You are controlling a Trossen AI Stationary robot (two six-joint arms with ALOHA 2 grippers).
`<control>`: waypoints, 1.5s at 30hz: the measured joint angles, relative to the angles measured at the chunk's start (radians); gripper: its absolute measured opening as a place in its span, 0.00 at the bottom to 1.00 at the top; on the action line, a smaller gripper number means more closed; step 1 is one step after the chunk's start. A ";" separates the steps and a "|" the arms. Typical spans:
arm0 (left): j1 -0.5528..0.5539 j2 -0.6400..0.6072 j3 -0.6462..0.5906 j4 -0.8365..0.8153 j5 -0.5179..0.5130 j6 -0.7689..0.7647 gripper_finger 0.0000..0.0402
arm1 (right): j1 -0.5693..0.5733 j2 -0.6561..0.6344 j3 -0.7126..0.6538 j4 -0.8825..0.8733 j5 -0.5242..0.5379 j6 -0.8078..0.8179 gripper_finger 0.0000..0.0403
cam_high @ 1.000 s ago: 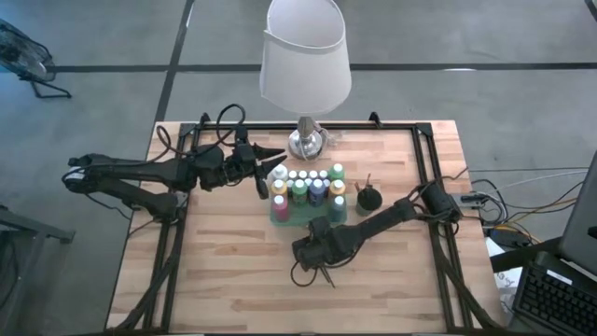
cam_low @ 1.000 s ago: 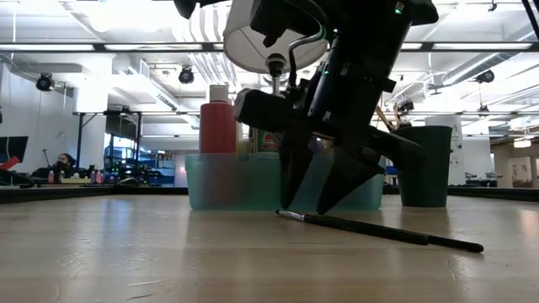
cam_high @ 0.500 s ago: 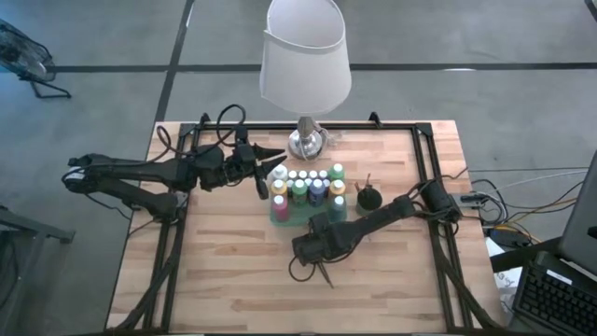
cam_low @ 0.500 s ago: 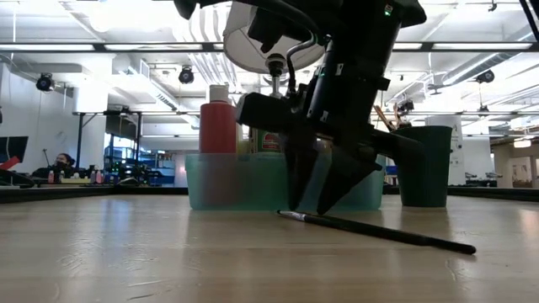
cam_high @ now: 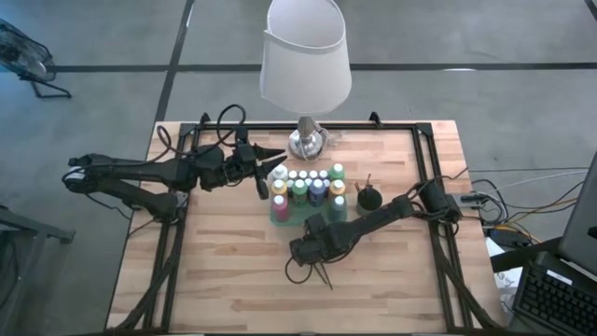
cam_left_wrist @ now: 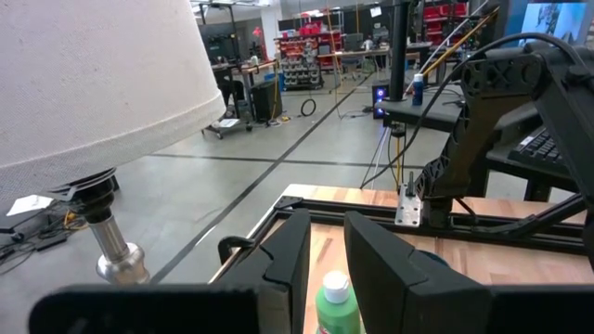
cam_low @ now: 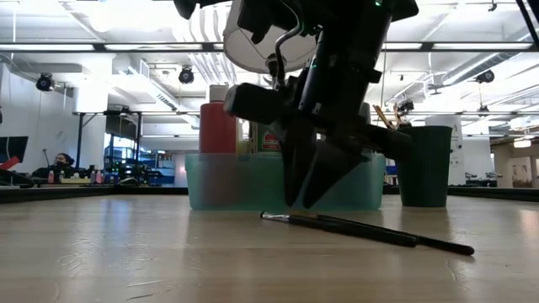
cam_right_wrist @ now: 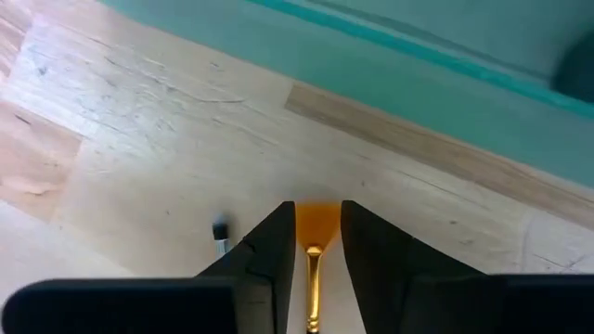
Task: Pick & Place Paint Supplies
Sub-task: Put the orange paint brush into the black cup
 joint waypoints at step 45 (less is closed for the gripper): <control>0.000 0.000 -0.001 -0.023 0.000 0.000 0.19 | -0.004 0.037 0.009 -0.001 -0.081 -0.017 0.02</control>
